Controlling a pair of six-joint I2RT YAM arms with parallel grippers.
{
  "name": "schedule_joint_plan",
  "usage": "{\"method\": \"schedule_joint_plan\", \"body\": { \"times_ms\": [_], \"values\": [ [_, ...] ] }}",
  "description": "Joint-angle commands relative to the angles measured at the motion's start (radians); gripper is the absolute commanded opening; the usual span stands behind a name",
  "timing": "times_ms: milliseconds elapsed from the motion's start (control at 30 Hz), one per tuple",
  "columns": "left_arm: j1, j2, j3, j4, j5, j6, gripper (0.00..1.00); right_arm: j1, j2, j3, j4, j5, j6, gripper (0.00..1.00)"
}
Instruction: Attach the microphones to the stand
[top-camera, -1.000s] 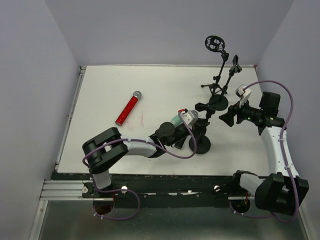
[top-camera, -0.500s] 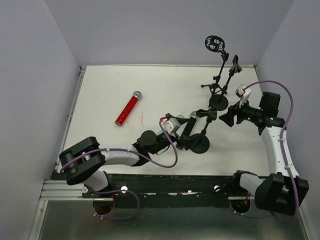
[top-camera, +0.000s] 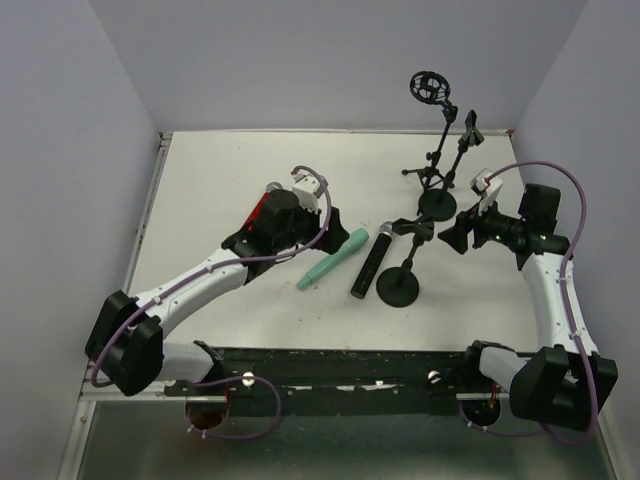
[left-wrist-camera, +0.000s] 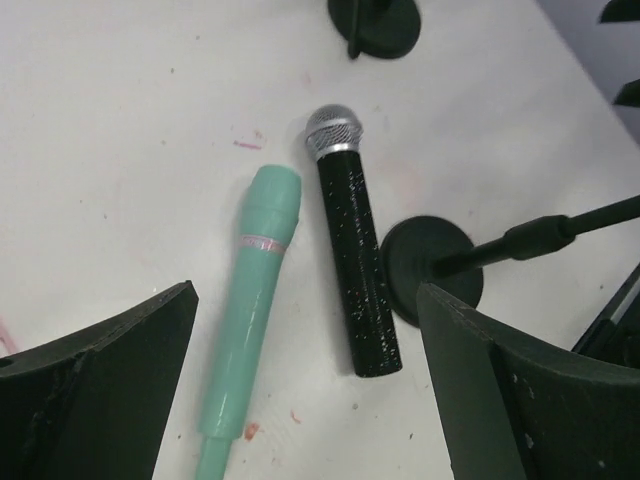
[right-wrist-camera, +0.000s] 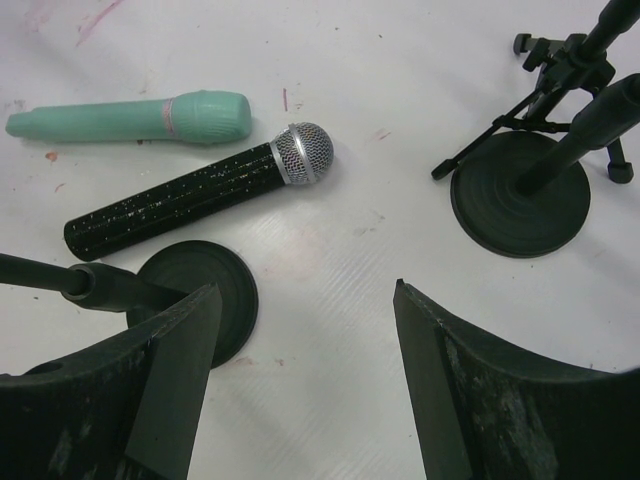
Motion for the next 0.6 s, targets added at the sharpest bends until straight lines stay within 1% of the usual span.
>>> {"method": "schedule_joint_plan", "body": {
  "times_ms": [0,100,167,267,300,400,467,567],
  "values": [
    [0.020,0.122,0.180,-0.444,-0.023,0.078,0.98,-0.006,-0.004,0.007,-0.016,-0.012,-0.010,0.78],
    [0.063,0.195,0.257,-0.493,-0.082,0.109,0.99,-0.006,-0.003,0.007,-0.016,-0.012,-0.010,0.79],
    [0.135,0.251,0.309,-0.499,-0.103,0.126,0.97,-0.006,-0.001,0.007,-0.016,-0.016,-0.013,0.79],
    [0.225,0.371,0.451,-0.556,-0.145,0.158,0.93,-0.006,0.000,0.009,-0.024,-0.022,-0.016,0.78],
    [0.250,0.420,0.514,-0.585,-0.186,0.172,0.93,-0.006,0.000,0.012,-0.025,-0.021,-0.017,0.79],
    [0.302,0.544,0.674,-0.695,-0.244,0.231,0.93,-0.006,-0.003,0.010,-0.030,-0.022,-0.022,0.79],
    [0.342,0.607,0.752,-0.746,-0.258,0.261,0.93,-0.006,-0.004,0.013,-0.033,-0.025,-0.025,0.79],
    [0.394,0.681,0.840,-0.816,-0.237,0.284,0.93,-0.006,-0.006,0.015,-0.037,-0.027,-0.026,0.78]
  ]
}}
